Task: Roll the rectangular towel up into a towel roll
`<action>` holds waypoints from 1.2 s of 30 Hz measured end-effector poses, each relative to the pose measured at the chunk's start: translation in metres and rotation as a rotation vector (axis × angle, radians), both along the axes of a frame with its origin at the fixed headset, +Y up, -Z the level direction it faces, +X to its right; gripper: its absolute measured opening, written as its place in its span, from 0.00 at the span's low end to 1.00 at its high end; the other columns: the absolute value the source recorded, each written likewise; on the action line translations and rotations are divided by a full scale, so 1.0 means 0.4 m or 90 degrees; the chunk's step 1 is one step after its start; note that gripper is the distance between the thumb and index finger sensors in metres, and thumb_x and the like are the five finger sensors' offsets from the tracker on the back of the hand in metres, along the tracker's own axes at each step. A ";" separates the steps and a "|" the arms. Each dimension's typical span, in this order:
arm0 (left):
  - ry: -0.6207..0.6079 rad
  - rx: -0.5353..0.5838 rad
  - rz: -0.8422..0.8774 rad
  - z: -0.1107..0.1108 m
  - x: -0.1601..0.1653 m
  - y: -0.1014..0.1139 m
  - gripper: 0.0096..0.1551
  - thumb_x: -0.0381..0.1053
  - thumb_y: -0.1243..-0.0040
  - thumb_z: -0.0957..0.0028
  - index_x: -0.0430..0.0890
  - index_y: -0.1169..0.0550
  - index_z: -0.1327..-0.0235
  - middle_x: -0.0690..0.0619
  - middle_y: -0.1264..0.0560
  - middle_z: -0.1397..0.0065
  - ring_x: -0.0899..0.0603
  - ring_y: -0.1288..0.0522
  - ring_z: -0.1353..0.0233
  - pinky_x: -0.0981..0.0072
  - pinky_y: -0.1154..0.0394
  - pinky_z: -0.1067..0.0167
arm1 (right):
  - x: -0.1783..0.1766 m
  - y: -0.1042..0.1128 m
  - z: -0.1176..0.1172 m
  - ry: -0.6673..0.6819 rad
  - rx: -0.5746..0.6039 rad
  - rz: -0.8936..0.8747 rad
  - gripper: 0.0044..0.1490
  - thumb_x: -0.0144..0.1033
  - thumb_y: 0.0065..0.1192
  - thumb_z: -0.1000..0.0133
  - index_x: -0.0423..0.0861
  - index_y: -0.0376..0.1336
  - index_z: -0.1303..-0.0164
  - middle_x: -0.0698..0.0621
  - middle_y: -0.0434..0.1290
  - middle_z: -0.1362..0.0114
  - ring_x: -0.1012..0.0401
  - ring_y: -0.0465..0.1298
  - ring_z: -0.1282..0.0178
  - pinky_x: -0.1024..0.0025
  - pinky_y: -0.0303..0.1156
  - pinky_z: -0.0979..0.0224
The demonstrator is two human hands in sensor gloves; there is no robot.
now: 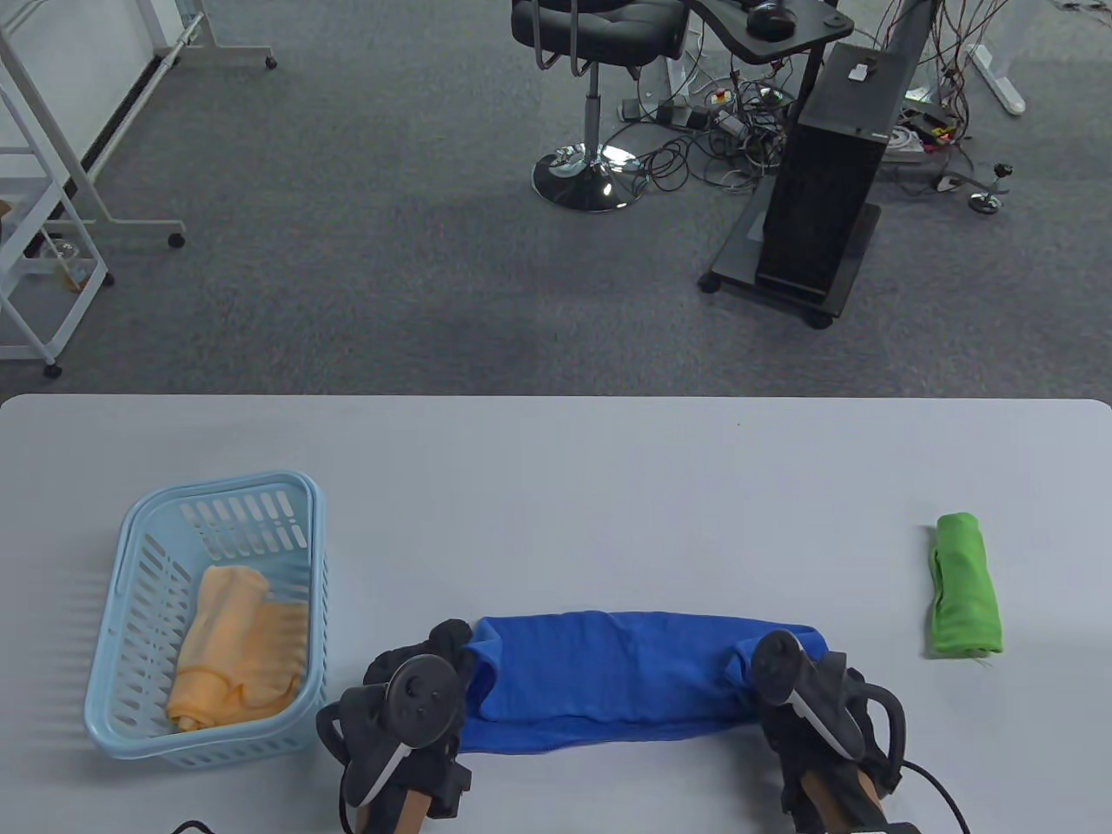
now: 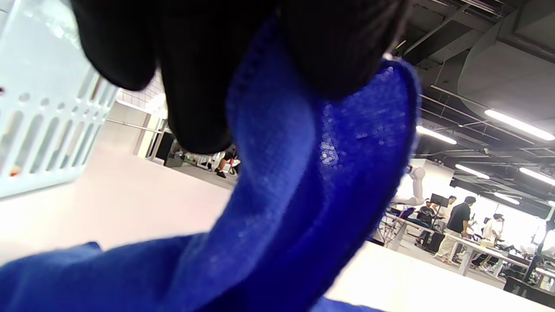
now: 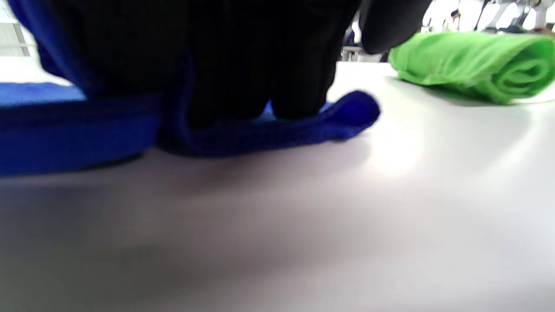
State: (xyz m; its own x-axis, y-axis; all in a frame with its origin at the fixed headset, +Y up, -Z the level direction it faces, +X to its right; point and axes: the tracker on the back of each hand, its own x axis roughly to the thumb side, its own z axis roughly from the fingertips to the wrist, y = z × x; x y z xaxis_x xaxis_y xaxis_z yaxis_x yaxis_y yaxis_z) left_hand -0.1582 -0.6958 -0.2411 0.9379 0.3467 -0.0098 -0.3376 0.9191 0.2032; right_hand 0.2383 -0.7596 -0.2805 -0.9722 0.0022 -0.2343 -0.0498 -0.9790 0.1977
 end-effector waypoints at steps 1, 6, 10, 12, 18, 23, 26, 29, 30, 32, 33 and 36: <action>-0.005 -0.009 -0.001 -0.003 0.002 0.002 0.24 0.51 0.36 0.55 0.52 0.19 0.44 0.51 0.08 0.56 0.41 0.11 0.44 0.40 0.24 0.41 | 0.015 0.020 0.000 -0.008 0.003 0.006 0.29 0.40 0.65 0.62 0.47 0.76 0.52 0.48 0.73 0.35 0.51 0.76 0.35 0.39 0.59 0.26; -0.019 -0.034 -0.015 -0.017 0.021 0.017 0.27 0.49 0.39 0.52 0.52 0.23 0.37 0.51 0.09 0.51 0.40 0.12 0.43 0.39 0.25 0.41 | 0.062 0.096 0.001 -0.042 0.029 0.003 0.30 0.37 0.61 0.60 0.45 0.74 0.49 0.46 0.71 0.33 0.49 0.74 0.33 0.37 0.58 0.26; -0.007 -0.054 -0.051 -0.041 0.052 0.077 0.24 0.48 0.38 0.53 0.53 0.16 0.43 0.51 0.08 0.51 0.40 0.12 0.43 0.39 0.25 0.41 | 0.081 0.167 -0.005 -0.052 0.057 0.023 0.29 0.42 0.60 0.60 0.46 0.75 0.52 0.47 0.72 0.35 0.50 0.75 0.35 0.38 0.59 0.26; 0.011 -0.044 -0.047 -0.055 0.062 0.133 0.22 0.49 0.36 0.54 0.54 0.15 0.46 0.50 0.08 0.53 0.40 0.11 0.44 0.39 0.25 0.41 | 0.085 0.203 -0.013 -0.060 0.063 0.029 0.29 0.45 0.65 0.63 0.44 0.76 0.56 0.48 0.73 0.36 0.50 0.76 0.35 0.37 0.59 0.26; 0.076 -0.028 -0.090 -0.106 0.027 0.322 0.23 0.47 0.34 0.55 0.54 0.20 0.43 0.51 0.09 0.50 0.40 0.13 0.42 0.40 0.25 0.40 | 0.078 0.298 -0.028 -0.050 0.087 0.053 0.29 0.43 0.70 0.65 0.45 0.74 0.56 0.48 0.71 0.35 0.50 0.75 0.34 0.37 0.59 0.26; 0.123 -0.074 -0.145 -0.127 -0.057 0.401 0.30 0.43 0.34 0.53 0.60 0.25 0.36 0.54 0.12 0.43 0.40 0.14 0.38 0.39 0.26 0.39 | 0.077 0.342 -0.033 -0.047 0.074 0.050 0.28 0.35 0.63 0.60 0.42 0.75 0.52 0.46 0.71 0.33 0.49 0.74 0.33 0.37 0.57 0.25; 0.158 -0.086 -0.183 -0.122 -0.112 0.408 0.25 0.46 0.34 0.54 0.60 0.18 0.42 0.53 0.10 0.45 0.41 0.12 0.41 0.40 0.25 0.39 | 0.093 0.357 -0.028 -0.055 0.086 0.061 0.28 0.35 0.61 0.59 0.42 0.74 0.50 0.46 0.69 0.32 0.49 0.73 0.32 0.37 0.57 0.25; 0.211 -0.070 -0.143 -0.117 -0.188 0.397 0.22 0.50 0.32 0.57 0.55 0.12 0.48 0.52 0.07 0.53 0.41 0.10 0.48 0.40 0.24 0.42 | 0.124 0.357 -0.025 -0.079 0.087 0.068 0.28 0.37 0.63 0.60 0.43 0.73 0.51 0.47 0.70 0.32 0.49 0.74 0.33 0.37 0.58 0.25; 0.227 -0.072 -0.126 -0.118 -0.213 0.392 0.22 0.51 0.31 0.58 0.54 0.11 0.50 0.51 0.06 0.55 0.41 0.09 0.49 0.40 0.24 0.42 | 0.138 0.354 -0.026 -0.091 0.088 0.073 0.28 0.37 0.64 0.60 0.43 0.73 0.51 0.47 0.70 0.33 0.50 0.74 0.33 0.38 0.58 0.25; 0.255 -0.073 -0.100 -0.121 -0.252 0.382 0.23 0.53 0.32 0.60 0.52 0.10 0.52 0.51 0.06 0.57 0.40 0.09 0.51 0.40 0.24 0.43 | 0.158 0.351 -0.029 -0.112 0.092 0.080 0.28 0.37 0.66 0.62 0.43 0.73 0.51 0.47 0.69 0.33 0.50 0.74 0.33 0.38 0.59 0.25; 0.264 -0.077 -0.091 -0.123 -0.265 0.379 0.23 0.54 0.32 0.60 0.51 0.10 0.53 0.51 0.06 0.58 0.40 0.09 0.51 0.40 0.24 0.43 | 0.166 0.350 -0.031 -0.120 0.095 0.081 0.28 0.38 0.67 0.62 0.43 0.73 0.52 0.47 0.70 0.33 0.50 0.74 0.33 0.38 0.59 0.26; 0.295 -0.095 -0.063 -0.130 -0.311 0.366 0.23 0.54 0.33 0.60 0.51 0.09 0.54 0.50 0.06 0.58 0.40 0.10 0.51 0.39 0.24 0.43 | 0.197 0.347 -0.031 -0.147 0.112 0.088 0.28 0.40 0.69 0.65 0.44 0.75 0.55 0.48 0.72 0.35 0.51 0.76 0.36 0.40 0.61 0.27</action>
State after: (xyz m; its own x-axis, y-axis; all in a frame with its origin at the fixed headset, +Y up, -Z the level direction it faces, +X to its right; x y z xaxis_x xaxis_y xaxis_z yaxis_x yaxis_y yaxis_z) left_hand -0.2825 -0.5492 -0.2929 0.8517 0.2187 -0.4761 -0.1519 0.9728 0.1750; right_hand 0.3169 -0.6209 -0.2930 -0.8871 -0.0660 -0.4568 0.0618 -0.9978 0.0242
